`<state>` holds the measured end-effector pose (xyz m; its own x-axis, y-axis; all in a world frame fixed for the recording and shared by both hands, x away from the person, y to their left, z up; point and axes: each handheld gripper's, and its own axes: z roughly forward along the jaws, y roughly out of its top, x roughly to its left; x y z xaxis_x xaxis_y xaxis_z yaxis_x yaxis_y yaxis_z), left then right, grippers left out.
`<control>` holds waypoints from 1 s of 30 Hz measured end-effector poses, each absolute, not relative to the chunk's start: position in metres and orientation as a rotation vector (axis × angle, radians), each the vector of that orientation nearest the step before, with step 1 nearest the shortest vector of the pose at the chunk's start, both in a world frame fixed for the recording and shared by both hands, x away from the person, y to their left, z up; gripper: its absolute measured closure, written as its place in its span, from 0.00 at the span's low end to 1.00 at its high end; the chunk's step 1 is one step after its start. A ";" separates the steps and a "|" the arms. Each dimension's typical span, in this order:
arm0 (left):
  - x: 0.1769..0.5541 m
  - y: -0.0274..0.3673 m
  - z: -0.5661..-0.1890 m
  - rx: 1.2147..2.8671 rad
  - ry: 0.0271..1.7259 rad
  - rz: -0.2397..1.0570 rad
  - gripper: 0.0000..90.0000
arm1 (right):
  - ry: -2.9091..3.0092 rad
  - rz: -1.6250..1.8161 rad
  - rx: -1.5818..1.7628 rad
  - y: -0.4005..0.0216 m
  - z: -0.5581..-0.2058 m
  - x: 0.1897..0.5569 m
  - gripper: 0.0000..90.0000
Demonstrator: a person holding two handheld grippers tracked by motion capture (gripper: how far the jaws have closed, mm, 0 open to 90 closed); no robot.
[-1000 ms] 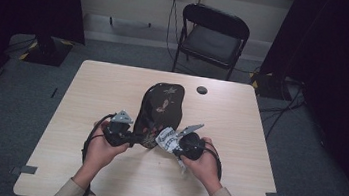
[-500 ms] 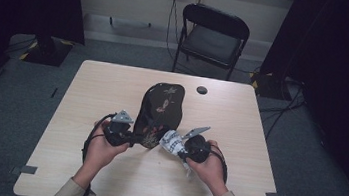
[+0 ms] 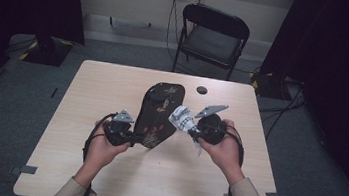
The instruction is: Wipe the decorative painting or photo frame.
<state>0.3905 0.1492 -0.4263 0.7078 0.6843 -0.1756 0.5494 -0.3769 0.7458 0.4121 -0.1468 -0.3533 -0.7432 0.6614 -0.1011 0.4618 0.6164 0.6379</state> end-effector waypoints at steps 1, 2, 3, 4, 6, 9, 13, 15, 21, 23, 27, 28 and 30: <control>0.390 0.149 -0.427 2.071 0.938 0.205 0.87 | 2.506 0.862 0.897 -0.146 -0.346 0.413 0.85; 0.391 0.149 -0.426 2.074 0.935 0.205 0.87 | 2.492 0.877 0.879 -0.145 -0.331 0.415 0.85; 0.391 0.149 -0.426 2.075 0.935 0.204 0.87 | 2.482 0.885 0.870 -0.143 -0.324 0.415 0.85; 0.391 0.149 -0.426 2.074 0.938 0.202 0.87 | 2.474 0.891 0.863 -0.141 -0.316 0.416 0.85; 0.391 0.149 -0.426 2.076 0.939 0.203 0.87 | 2.461 0.903 0.846 -0.137 -0.303 0.416 0.85; 0.391 0.149 -0.426 2.078 0.936 0.203 0.87 | 2.445 0.910 0.825 -0.130 -0.290 0.417 0.85; 0.391 0.149 -0.426 2.080 0.938 0.199 0.87 | 2.457 0.911 0.799 -0.117 -0.287 0.419 0.85; 0.391 0.149 -0.426 2.080 0.937 0.199 0.87 | 2.468 0.897 0.800 -0.111 -0.291 0.420 0.85; 0.391 0.149 -0.427 2.075 0.934 0.205 0.87 | 2.494 0.884 0.805 -0.103 -0.306 0.421 0.85; 0.391 0.149 -0.427 2.070 0.940 0.202 0.87 | 2.501 0.879 0.806 -0.102 -0.310 0.421 0.85; 0.391 0.149 -0.426 2.075 0.938 0.201 0.87 | 2.509 0.871 0.819 -0.102 -0.320 0.421 0.85; 0.391 0.149 -0.426 2.076 0.938 0.201 0.87 | 2.510 0.872 0.825 -0.103 -0.322 0.421 0.85; 0.391 0.149 -0.426 2.077 0.938 0.202 0.87 | 2.515 0.869 0.828 -0.103 -0.328 0.420 0.85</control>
<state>0.3907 0.1487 -0.4262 0.7088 0.6830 -0.1763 0.5503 -0.3791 0.7440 0.4202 -0.1028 -0.3275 -0.7666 0.6280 -0.1339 0.4112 0.6403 0.6487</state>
